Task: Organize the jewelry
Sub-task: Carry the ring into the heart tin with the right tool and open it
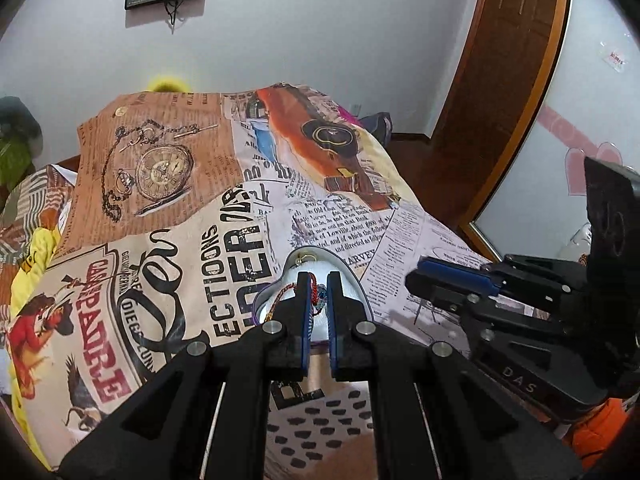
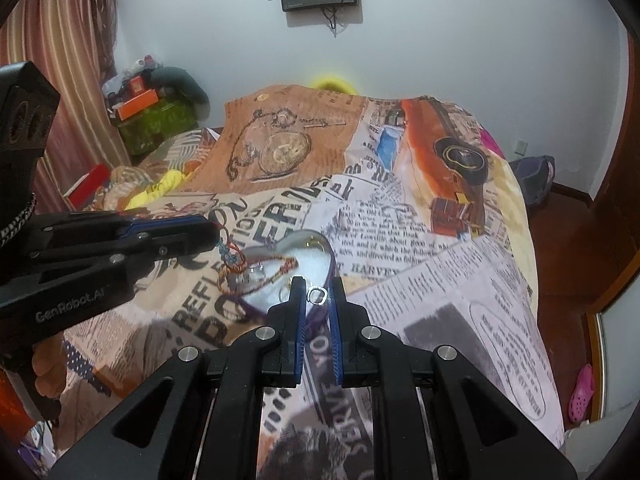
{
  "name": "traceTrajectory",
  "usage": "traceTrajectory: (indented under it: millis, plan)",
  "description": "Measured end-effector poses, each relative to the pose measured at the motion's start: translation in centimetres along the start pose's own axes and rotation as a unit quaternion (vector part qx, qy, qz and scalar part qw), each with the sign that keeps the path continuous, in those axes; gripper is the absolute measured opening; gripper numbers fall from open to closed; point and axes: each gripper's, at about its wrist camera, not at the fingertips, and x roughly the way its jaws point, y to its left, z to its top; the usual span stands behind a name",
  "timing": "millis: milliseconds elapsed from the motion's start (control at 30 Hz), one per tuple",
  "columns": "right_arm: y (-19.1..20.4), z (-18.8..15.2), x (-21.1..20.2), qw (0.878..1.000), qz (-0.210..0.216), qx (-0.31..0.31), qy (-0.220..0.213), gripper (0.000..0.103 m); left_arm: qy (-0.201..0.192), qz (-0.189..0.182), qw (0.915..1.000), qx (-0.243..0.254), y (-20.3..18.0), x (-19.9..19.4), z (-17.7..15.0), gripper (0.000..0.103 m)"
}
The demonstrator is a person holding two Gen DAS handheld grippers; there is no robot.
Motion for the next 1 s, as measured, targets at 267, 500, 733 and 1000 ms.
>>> traceTrajectory:
  millis: [267, 500, 733, 1000]
  plan:
    - [0.5, 2.1, 2.1, 1.0, 0.004, -0.011, 0.004, 0.01, 0.009, 0.004, 0.9998, -0.018, 1.1, 1.6, -0.2, 0.005]
    - [0.7, 2.9, 4.0, 1.0, 0.015, -0.015, 0.022, 0.01, 0.022, 0.007, 0.9996, -0.018, 1.6, 3.0, -0.5, 0.005]
    - [0.8, 2.3, 5.4, 0.999, 0.01, -0.021, 0.045, 0.01, 0.034, 0.008, 0.9992, -0.02, 1.9, 3.9, -1.2, 0.005]
    - [0.8, 2.0, 6.3, 0.998, 0.015, -0.023, 0.064, 0.01, 0.046, 0.021, 0.9985, -0.021, 2.1, 4.3, -1.5, 0.005]
